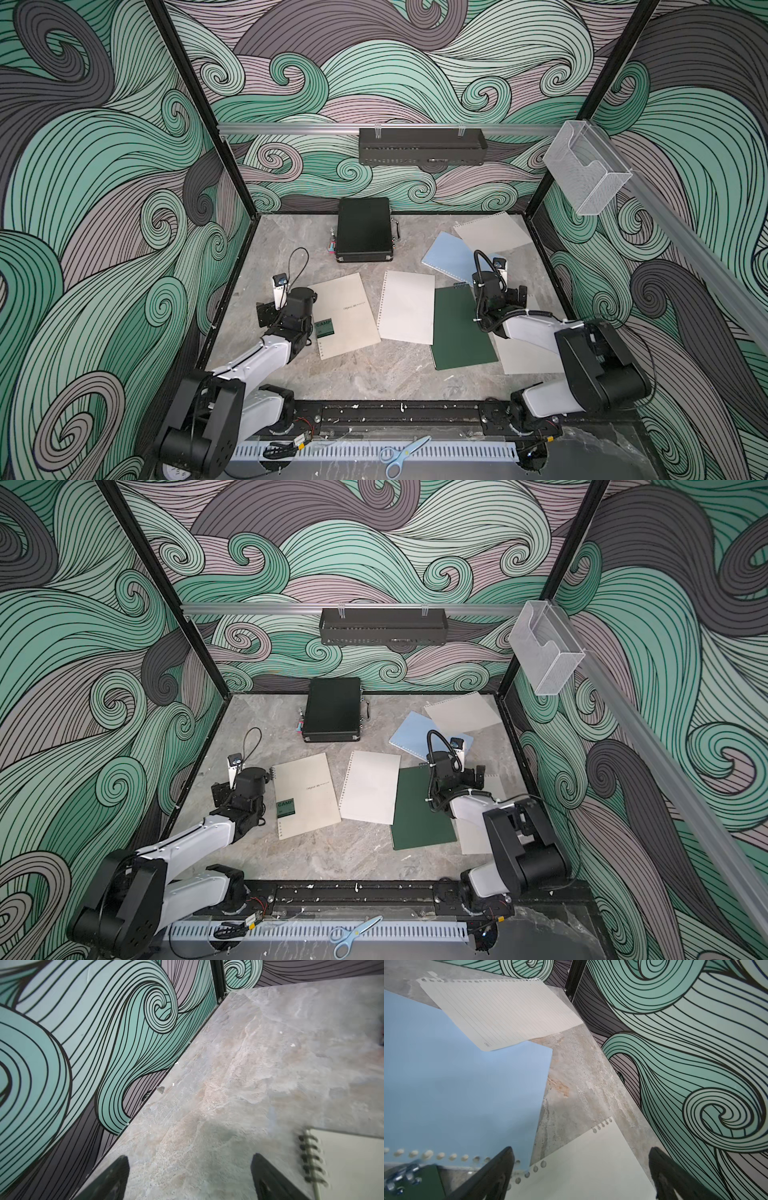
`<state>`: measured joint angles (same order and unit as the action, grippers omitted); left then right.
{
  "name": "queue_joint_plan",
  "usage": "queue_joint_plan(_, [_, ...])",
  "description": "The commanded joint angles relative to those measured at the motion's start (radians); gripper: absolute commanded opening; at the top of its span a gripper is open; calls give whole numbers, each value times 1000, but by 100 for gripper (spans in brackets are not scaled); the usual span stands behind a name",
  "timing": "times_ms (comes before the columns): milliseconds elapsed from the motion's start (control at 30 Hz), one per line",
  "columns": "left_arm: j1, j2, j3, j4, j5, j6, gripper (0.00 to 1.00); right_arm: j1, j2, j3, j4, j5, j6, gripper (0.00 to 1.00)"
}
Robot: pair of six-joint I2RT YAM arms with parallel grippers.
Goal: Tear off pages from different notebooks
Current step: Reset both arms
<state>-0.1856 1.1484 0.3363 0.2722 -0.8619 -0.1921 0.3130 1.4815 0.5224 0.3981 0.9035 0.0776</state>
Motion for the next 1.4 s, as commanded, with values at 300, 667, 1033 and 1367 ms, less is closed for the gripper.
queue_joint_plan(300, [134,158,82,279,350,100,91,-118,27,-63,354,-308,-124,99])
queue_joint_plan(667, [171,371,104,448,470,96,91,-214,30,-146,459,-629,-111,99])
queue_joint_plan(1033, [181,367,120,409,472,78,99,-232,44,-142,477,-647,-102,99])
queue_joint_plan(1367, [181,367,120,407,474,79,99,-232,43,-144,480,-652,-104,99])
